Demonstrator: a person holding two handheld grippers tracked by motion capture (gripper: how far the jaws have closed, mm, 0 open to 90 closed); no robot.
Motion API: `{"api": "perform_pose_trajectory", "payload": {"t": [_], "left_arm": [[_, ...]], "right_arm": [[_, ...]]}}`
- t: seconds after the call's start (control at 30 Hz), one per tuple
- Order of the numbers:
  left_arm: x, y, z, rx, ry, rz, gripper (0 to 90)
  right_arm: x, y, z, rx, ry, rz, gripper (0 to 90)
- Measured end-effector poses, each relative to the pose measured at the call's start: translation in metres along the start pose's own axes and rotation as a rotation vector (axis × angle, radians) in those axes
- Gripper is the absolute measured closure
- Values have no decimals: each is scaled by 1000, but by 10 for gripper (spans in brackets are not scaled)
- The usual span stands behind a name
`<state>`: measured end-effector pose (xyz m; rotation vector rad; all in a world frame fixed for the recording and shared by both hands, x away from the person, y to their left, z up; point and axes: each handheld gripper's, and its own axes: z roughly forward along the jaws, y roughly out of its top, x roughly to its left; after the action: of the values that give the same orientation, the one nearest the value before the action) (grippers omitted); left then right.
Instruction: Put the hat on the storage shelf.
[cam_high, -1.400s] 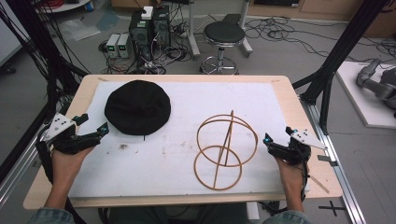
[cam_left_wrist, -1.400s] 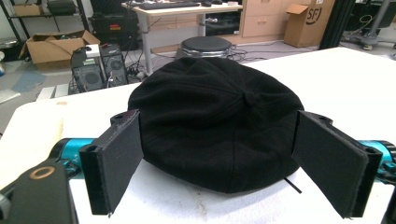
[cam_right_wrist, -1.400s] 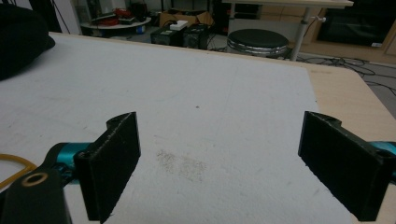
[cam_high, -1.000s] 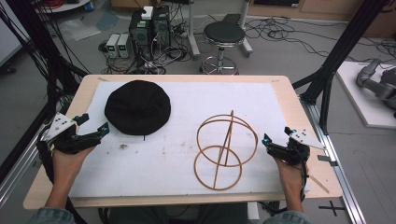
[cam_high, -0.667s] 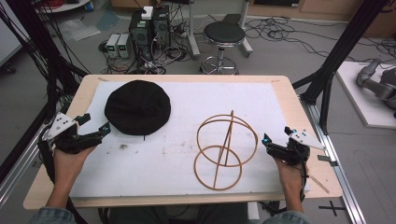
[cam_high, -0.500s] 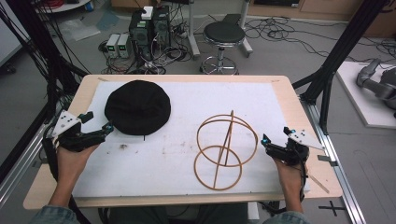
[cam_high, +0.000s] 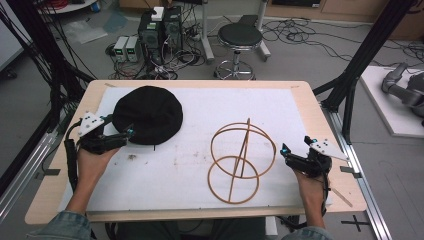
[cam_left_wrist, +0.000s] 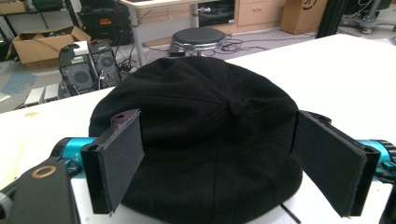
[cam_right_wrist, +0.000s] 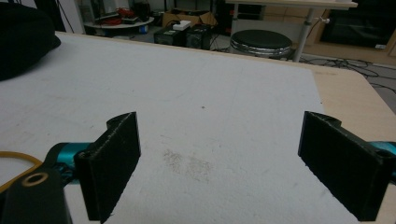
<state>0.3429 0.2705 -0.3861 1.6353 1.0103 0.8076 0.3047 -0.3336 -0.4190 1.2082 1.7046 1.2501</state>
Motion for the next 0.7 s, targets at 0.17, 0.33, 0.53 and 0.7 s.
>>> {"api": "perform_pose_trajectory", "payload": {"t": [0.17,0.33,0.53,0.7], "left_arm": [[-7,3,15,7,35,14,175],[-14,-1,33,26,45,34,182],[-22,-5,49,21,47,28,192],[-25,-7,63,26,58,28,202]], "right_arm": [[1,0,1,-4,1,-4,127],[0,0,1,-2,3,-5,127],[0,0,2,2,7,-7,127],[0,-1,2,4,7,-9,127]]}}
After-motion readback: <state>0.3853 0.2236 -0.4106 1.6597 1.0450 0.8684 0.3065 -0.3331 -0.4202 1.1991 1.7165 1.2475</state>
